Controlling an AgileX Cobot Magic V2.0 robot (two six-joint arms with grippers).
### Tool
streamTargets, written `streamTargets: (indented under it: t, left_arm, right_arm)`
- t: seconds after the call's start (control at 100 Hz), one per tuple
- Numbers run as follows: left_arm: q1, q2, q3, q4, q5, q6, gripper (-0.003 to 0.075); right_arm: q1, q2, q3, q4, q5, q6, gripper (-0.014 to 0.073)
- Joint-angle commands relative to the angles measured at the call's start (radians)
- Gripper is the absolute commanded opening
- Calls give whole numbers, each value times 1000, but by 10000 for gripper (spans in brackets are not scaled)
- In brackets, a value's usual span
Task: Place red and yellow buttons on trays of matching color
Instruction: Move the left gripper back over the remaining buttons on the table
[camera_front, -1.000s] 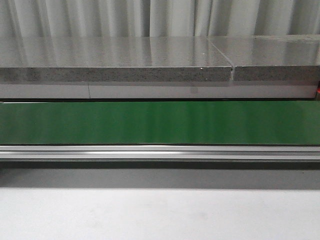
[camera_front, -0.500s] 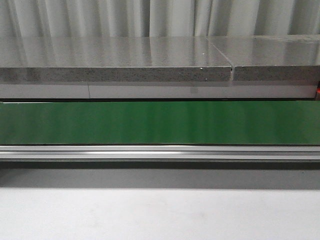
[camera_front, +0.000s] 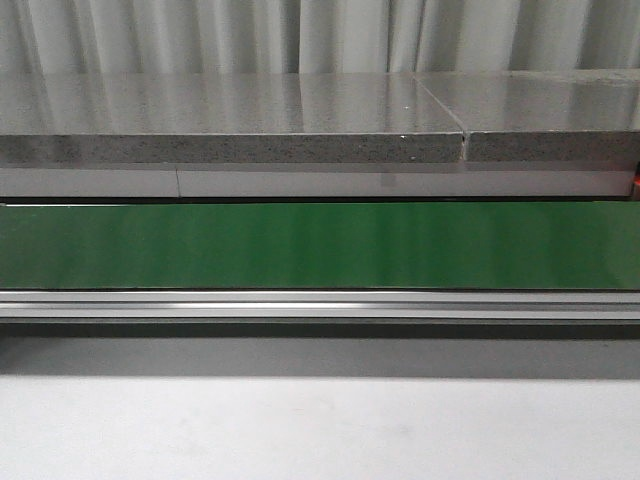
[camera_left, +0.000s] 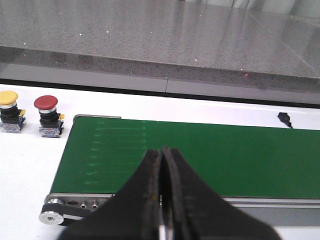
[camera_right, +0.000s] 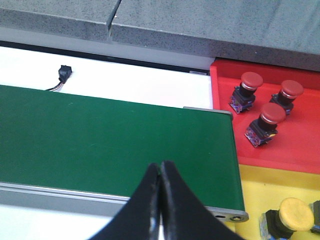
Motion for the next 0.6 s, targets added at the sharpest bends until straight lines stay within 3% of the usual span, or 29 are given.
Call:
streamTargets:
  t: [0.0, 0.59]
  left_arm:
    - [-6, 8, -28, 0, -70, 0, -19]
    - [-6, 8, -24, 8, -71, 0, -12]
  right_arm:
    - [1, 2, -25, -5, -69, -9, -67]
    - [1, 2, -25, -5, -69, -9, -67]
